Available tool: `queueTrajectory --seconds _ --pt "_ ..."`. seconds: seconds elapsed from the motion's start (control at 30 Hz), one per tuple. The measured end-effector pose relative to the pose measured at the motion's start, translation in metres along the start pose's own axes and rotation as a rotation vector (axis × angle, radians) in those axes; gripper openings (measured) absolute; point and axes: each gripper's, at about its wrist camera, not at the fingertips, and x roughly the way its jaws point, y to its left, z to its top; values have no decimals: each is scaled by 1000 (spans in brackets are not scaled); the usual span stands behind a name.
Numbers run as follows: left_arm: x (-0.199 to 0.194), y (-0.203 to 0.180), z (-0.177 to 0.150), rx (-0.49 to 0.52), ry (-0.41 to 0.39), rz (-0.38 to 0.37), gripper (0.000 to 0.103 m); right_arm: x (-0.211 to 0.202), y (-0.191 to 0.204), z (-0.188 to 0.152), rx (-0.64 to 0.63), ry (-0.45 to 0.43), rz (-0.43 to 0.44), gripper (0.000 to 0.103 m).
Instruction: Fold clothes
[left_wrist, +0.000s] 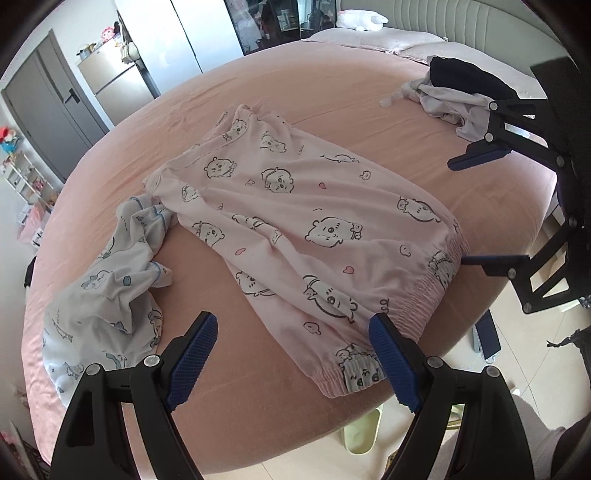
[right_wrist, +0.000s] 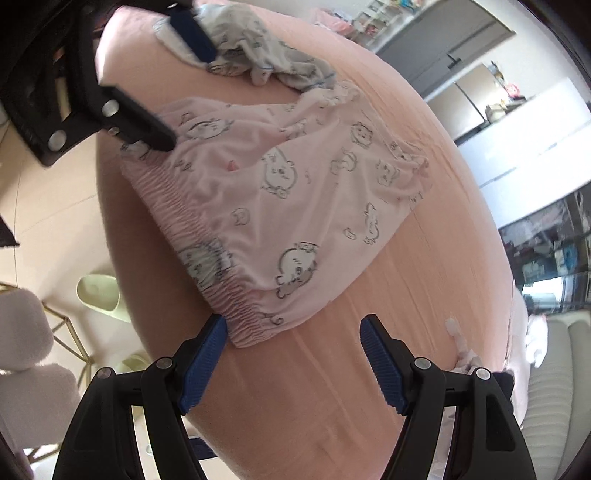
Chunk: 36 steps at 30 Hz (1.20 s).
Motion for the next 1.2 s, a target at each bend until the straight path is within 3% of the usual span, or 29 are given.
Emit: queueTrajectory --seconds 0.27,0.5,0.63,0.77,0.87,1.03,1.2 --pt "-6 3 4 -18 -34 2 84 9 25 4 -103 -16 -41 74" --pt "-16 8 1 -17 -60 17 84 11 13 7 -8 -6 21 74" --pt "-17 7 -1 15 -75 41 84 16 22 9 -58 -31 -61 75" --pt "-13 5 0 24 -75 54 84 19 35 14 -124 -66 -178 91" --pt "-14 6 2 19 -76 33 84 20 44 16 -189 -92 -248 94" --pt "-15 3 2 46 -87 63 84 23 45 18 -230 -106 -260 95" --pt "-14 5 2 60 -87 91 84 28 34 23 -192 -105 -214 98"
